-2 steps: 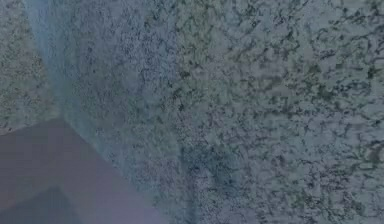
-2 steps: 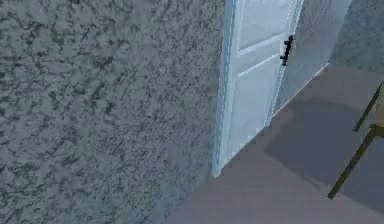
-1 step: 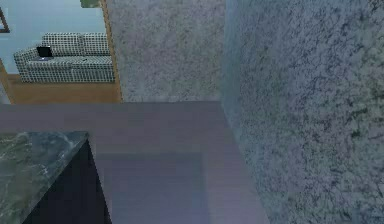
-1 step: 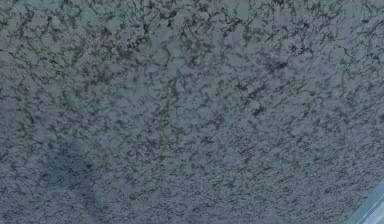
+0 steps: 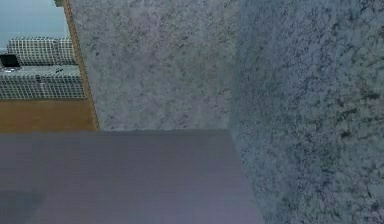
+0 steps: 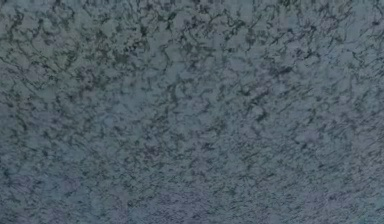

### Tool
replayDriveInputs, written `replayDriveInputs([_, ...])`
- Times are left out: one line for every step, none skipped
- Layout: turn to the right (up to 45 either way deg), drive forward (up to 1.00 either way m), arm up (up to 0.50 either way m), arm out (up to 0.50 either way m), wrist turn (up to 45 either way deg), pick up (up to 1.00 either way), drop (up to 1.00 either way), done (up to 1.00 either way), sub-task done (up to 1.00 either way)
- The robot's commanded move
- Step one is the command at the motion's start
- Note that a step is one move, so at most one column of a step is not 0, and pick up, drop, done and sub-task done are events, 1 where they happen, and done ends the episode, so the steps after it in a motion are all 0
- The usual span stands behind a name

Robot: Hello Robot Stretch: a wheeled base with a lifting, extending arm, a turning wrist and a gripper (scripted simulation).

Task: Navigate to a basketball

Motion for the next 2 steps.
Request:
replayDriveInputs([-15.0, 0.00, 0.00, 0.00, 0.0, 0.00, 0.00, 0.00, 0.00])
replayDriveInputs([0.0, 0.10, 0.00, 0.00, 0.0, 0.00, 0.00, 0.00, 0.00])
